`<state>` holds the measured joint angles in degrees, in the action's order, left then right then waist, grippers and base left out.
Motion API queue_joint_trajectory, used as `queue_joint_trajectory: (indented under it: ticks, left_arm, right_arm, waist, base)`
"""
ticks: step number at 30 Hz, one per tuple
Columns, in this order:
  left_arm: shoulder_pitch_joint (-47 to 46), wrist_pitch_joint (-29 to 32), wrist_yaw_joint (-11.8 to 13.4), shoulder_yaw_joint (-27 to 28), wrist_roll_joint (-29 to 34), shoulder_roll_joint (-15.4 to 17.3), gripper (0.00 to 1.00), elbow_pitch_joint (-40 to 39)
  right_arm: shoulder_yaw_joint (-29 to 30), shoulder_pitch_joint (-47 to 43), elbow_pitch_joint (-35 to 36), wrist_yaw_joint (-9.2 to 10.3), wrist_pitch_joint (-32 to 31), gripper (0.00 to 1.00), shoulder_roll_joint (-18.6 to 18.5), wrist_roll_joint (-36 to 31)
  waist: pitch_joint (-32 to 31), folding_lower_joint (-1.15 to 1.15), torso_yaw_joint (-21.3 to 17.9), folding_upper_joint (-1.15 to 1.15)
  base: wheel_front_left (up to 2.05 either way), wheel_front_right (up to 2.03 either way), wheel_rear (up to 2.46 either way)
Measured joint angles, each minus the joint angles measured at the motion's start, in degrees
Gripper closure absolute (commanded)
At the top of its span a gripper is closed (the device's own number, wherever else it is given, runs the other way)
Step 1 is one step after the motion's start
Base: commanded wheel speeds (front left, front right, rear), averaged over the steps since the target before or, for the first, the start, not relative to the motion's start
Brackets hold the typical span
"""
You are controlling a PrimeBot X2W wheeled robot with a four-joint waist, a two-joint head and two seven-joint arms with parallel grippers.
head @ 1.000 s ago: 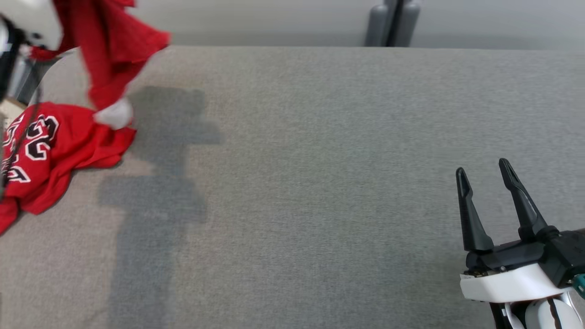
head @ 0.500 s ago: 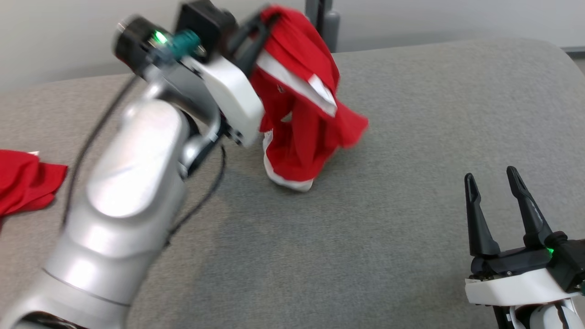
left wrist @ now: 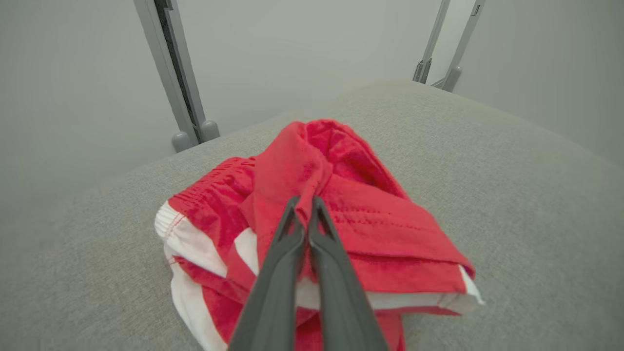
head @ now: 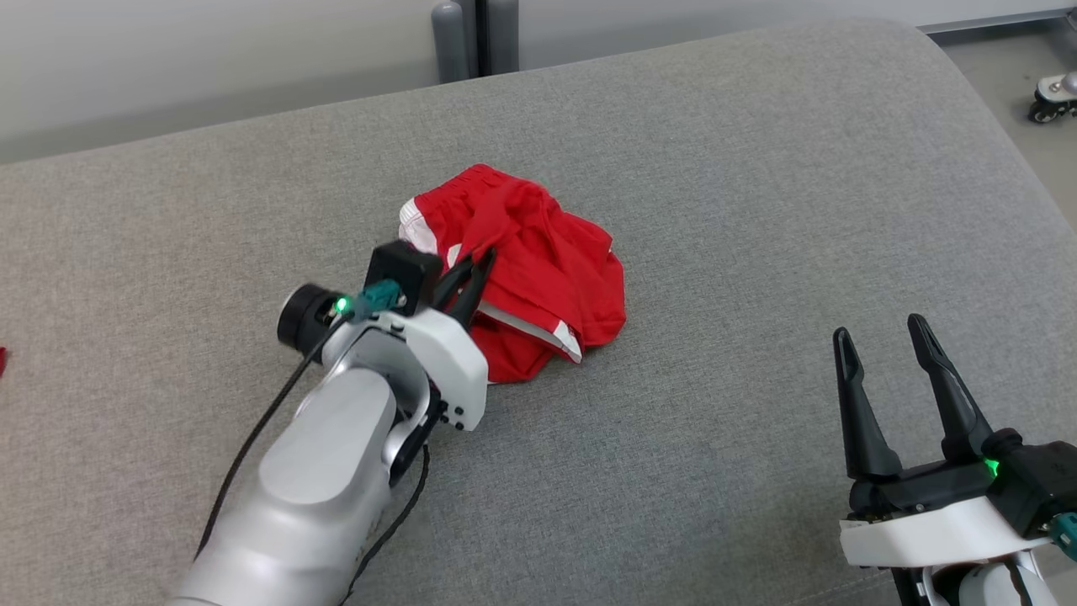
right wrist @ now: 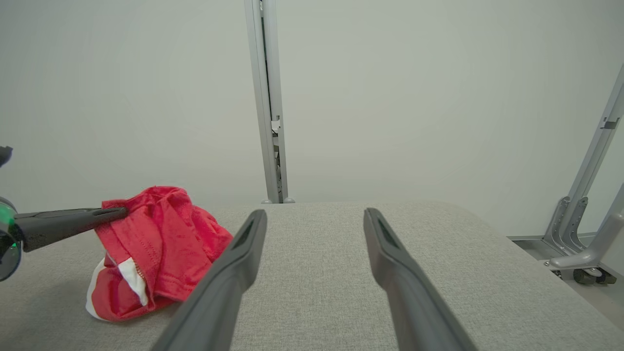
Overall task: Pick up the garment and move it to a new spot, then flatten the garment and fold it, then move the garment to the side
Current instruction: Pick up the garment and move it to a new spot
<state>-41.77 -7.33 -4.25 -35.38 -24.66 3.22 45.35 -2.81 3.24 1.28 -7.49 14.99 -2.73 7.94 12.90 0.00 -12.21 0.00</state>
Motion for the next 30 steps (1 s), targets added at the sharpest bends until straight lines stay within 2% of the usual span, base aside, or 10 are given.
queue_joint_trajectory:
  ticks: [6,11,16,30]
  left_arm:
    - [1.3,-5.7,0.8,-0.1,-1.7,-0.4,0.00,4.9]
    - [2.5,-7.5,1.7,1.5,-3.9,-0.4,0.00,3.6]
    - [7.0,-7.7,3.2,4.2,-2.5,-0.4,0.00,-3.5]
    - [25.8,-7.7,5.8,18.1,5.6,0.2,0.00,-24.5]
  right_arm:
    - [0.6,-0.3,-0.6,0.00,0.0,0.00,0.0,-0.2]
    - [0.9,-0.3,-0.6,0.00,0.0,0.00,0.0,-0.7]
    - [1.6,-1.0,-1.0,0.00,0.0,0.00,0.0,-1.3]
    - [2.2,-2.1,-1.9,0.00,0.0,0.00,0.0,-2.2]
  waist:
    - [-0.8,0.00,1.0,0.00]
    - [-2.0,0.00,3.1,0.00]
    - [-3.3,0.00,5.5,0.00]
    - [-7.2,0.00,10.5,0.00]
  base:
    - [0.00,0.00,0.00]
    - [0.00,0.00,0.00]
    - [0.00,0.00,0.00]
    - [0.00,0.00,0.00]
